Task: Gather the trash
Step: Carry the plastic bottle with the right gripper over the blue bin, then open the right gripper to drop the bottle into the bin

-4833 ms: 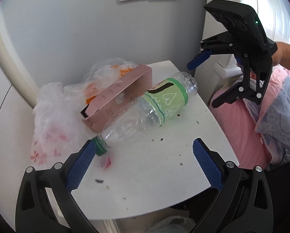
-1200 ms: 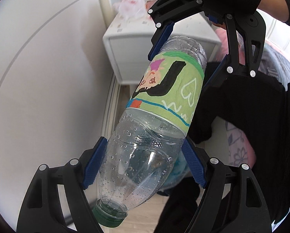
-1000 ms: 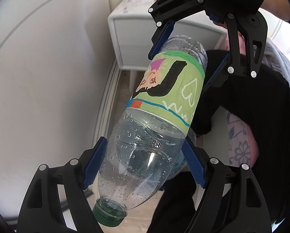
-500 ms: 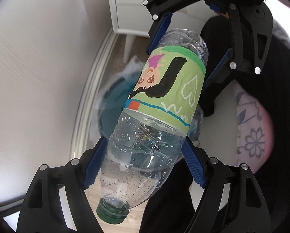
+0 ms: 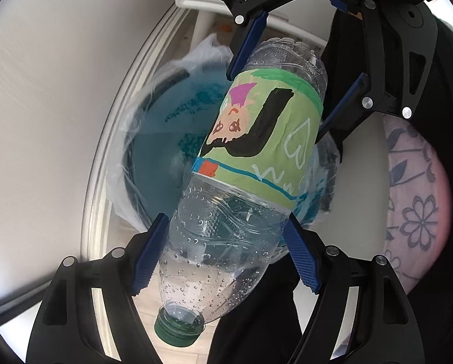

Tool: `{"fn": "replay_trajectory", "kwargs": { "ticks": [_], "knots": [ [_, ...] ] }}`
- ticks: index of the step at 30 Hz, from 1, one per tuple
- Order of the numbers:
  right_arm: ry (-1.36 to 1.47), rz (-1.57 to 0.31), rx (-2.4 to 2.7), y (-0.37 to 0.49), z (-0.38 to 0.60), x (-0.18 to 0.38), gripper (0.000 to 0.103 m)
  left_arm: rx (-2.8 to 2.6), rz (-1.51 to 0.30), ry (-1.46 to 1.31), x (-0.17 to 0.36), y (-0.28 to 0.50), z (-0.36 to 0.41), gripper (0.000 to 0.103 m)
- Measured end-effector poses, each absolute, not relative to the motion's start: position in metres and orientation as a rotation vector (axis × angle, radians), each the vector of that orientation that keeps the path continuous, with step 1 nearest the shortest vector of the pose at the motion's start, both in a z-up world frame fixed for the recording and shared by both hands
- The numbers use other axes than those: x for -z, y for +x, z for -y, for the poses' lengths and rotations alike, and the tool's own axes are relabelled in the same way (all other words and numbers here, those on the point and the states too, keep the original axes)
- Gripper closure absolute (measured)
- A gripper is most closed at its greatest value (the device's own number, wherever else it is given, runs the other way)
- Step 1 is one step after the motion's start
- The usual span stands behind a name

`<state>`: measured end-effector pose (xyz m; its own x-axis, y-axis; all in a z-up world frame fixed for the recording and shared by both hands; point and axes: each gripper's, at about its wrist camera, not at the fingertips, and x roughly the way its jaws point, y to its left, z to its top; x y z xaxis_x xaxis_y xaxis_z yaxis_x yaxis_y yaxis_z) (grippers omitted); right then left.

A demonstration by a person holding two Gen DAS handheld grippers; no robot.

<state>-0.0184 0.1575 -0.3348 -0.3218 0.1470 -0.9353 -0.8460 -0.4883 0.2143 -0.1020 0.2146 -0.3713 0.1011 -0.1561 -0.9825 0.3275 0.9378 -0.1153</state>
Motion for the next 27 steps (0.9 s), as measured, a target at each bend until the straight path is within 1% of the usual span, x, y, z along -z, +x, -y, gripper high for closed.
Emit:
{"fn": "replay_trajectory", "kwargs": {
  "ticks": [7,13,15,16,17,19,27],
  "knots": [
    [-1.271,-0.946,-1.893,-0.024,-0.164,0.359,0.032,0.342,-1.467,0.144,0.394,-0.102,-0.212,0.030],
    [-1.262,-0.874,-1.897,-0.035,-0.168,0.366,0.032,0.328,-1.451,0.104,0.388,-0.096,-0.216,0.030],
    [-1.257,-0.834,-1.880,-0.037,-0.168,0.361,0.016,0.324,-1.441,0.109,0.386,-0.095,-0.215,0.030],
    [-1.261,-0.810,-1.871,-0.038,-0.167,0.359,0.007,0.316,-1.440,0.108,0.386,-0.094,-0.215,0.026],
    [-1.269,-0.794,-1.861,-0.039,-0.166,0.357,0.007,0.302,-1.434,0.120,0.385,-0.094,-0.214,0.016],
    [-1.270,-0.774,-1.842,-0.036,-0.163,0.350,0.007,0.278,-1.410,0.170,0.382,-0.096,-0.211,0.006],
    [-1.160,-0.761,-1.747,-0.011,-0.155,0.307,0.007,0.264,-1.377,0.196,0.363,-0.097,-0.207,0.006]
  ]
}}
